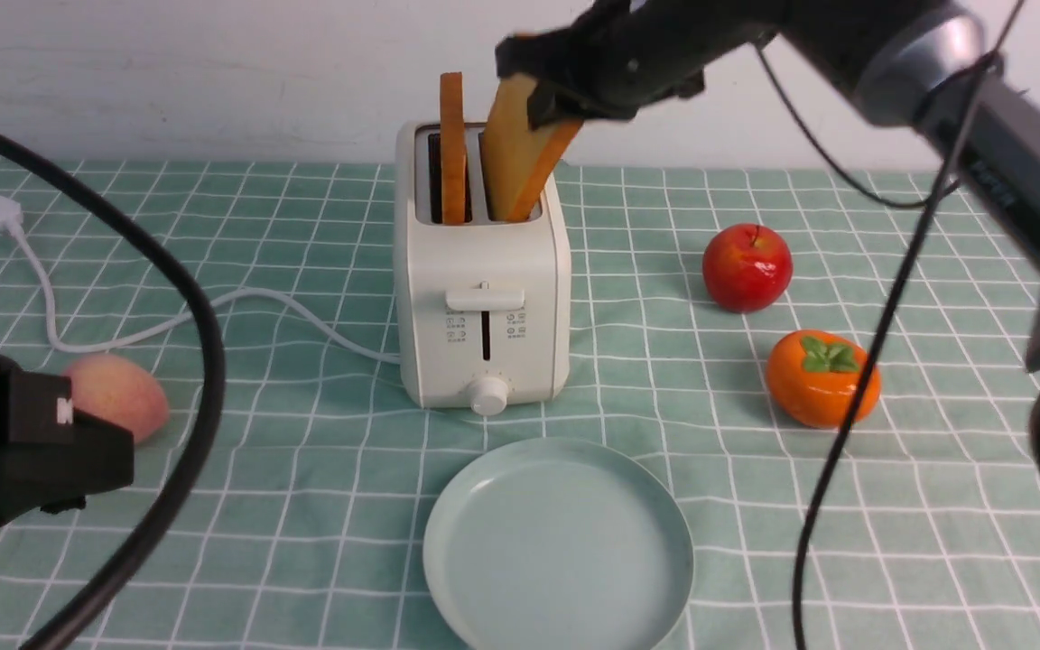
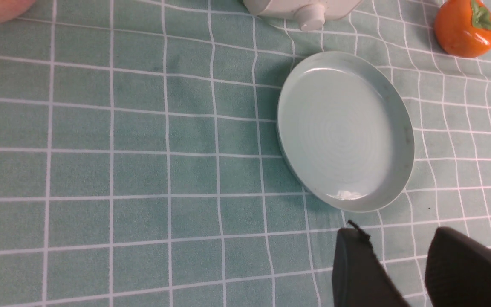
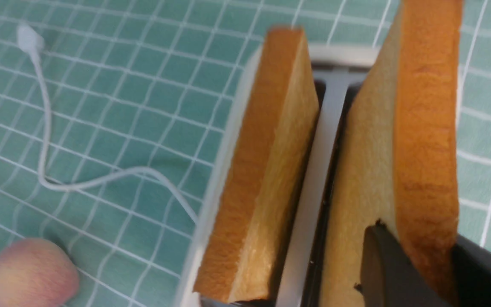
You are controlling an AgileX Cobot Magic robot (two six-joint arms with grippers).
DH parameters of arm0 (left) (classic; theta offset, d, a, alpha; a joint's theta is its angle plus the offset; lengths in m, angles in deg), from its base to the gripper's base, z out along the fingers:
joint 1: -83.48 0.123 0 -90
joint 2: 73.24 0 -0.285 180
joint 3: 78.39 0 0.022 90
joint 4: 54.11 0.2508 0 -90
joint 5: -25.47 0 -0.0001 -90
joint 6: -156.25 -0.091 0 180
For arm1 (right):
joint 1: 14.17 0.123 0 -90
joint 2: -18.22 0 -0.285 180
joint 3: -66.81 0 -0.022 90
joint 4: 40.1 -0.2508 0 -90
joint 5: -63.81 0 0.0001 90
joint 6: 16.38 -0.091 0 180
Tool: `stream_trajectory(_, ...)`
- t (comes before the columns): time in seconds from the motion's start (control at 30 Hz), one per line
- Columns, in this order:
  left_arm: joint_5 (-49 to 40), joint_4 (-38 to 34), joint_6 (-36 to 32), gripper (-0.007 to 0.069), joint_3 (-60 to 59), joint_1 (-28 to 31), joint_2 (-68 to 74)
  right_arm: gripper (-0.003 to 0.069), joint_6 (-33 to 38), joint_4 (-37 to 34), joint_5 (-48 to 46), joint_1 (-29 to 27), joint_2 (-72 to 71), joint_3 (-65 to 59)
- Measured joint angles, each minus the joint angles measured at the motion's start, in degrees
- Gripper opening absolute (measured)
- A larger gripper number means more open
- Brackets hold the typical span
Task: Take toasted bread from bread machine on blue coffee table place on plate.
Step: 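Grasp the toast slice in the toaster and pull it up out of the slot with the right gripper, then place the held slice of bread on top of the slice on the plate with the right gripper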
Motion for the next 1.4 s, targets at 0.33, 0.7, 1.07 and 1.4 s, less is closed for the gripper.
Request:
stream_trajectory(0.33, 0.0, 0.19, 0.0, 0.0239, 0.0, 0.0, 0.0, 0.0109, 2.36, 2.78, -8.37, -9.77, -23.23, -2.62)
stream_trajectory(0.7, -1.07, 0.21, 0.0, 0.0239, 0.0, 0.0, 0.0, 0.0109, 1.34, -10.48, -0.65, -14.66, -41.2, -61.52)
stream_trajectory(1.07, -1.13, -0.38, 0.0, 0.0239, 0.0, -0.32, 0.0, 0.0109, 44.83, -66.26, 13.37, -5.94, -35.02, -85.64)
stream_trajectory(1.4, -1.25, -0.52, 0.0, 0.0239, 0.0, -0.32, 0.0, 0.0218, 56.39, -73.67, 16.91, -1.94, -26.81, -86.44)
